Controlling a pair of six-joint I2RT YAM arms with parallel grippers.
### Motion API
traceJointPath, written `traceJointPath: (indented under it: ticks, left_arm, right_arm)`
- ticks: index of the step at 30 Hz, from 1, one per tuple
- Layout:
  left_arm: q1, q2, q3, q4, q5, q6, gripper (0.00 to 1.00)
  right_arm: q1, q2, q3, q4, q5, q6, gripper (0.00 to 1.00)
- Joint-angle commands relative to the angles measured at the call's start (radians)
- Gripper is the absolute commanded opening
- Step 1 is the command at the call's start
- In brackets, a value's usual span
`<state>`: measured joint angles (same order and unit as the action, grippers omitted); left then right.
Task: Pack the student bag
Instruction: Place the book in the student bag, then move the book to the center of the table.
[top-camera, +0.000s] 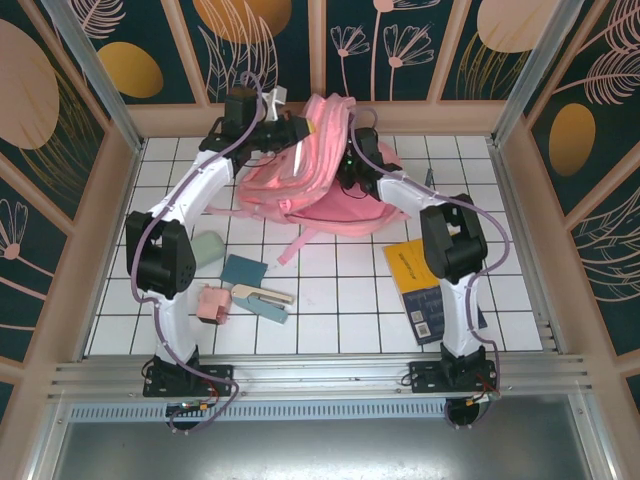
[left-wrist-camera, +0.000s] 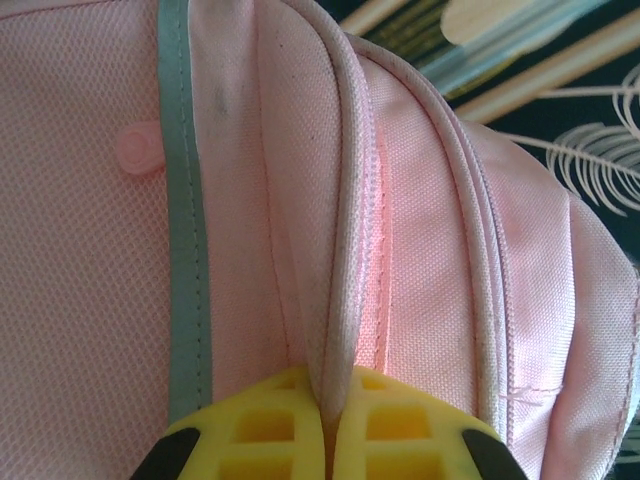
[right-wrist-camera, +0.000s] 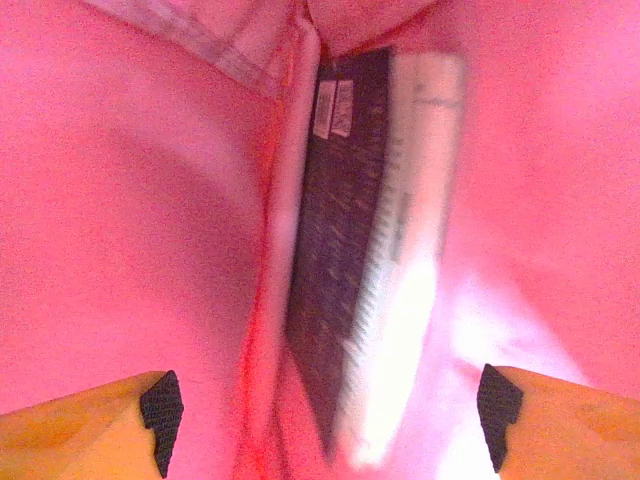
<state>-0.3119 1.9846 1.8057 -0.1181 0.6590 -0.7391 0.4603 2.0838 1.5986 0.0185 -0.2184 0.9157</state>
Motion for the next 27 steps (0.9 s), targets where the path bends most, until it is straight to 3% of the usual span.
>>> traceJointPath:
  ticks: [1, 5, 9, 12, 19, 27]
  left_arm:
    - [0.038, -0.041, -0.029, 0.150, -0.049, -0.021, 0.00]
    - [0.040, -0.014, -0.045, 0.190, -0.043, -0.049, 0.00]
    - [0.038, 0.018, -0.046, 0.224, -0.034, -0.074, 0.00]
    - [0.038, 0.028, -0.054, 0.237, -0.030, -0.078, 0.00]
    - [0.006, 0.029, -0.100, 0.171, -0.055, -0.001, 0.00]
    - [-0.016, 0.036, -0.189, 0.202, -0.069, -0.003, 0.00]
  right_arm:
    - [0.002, -0.179, -0.062, -0.082, 0.062, -0.182, 0.80]
    - [-0.032, -0.317, -0.172, -0.111, 0.095, -0.228, 0.78]
    - [-0.189, -0.431, -0.362, -0.109, 0.140, -0.190, 0.76]
    - [-0.303, -0.428, -0.406, -0.168, 0.090, -0.198, 0.74]
    - [-0.347, -0.530, -0.531, -0.412, 0.351, -0.163, 0.80]
    - [-0.359, -0.853, -0.812, -0.582, 0.418, 0.047, 0.87]
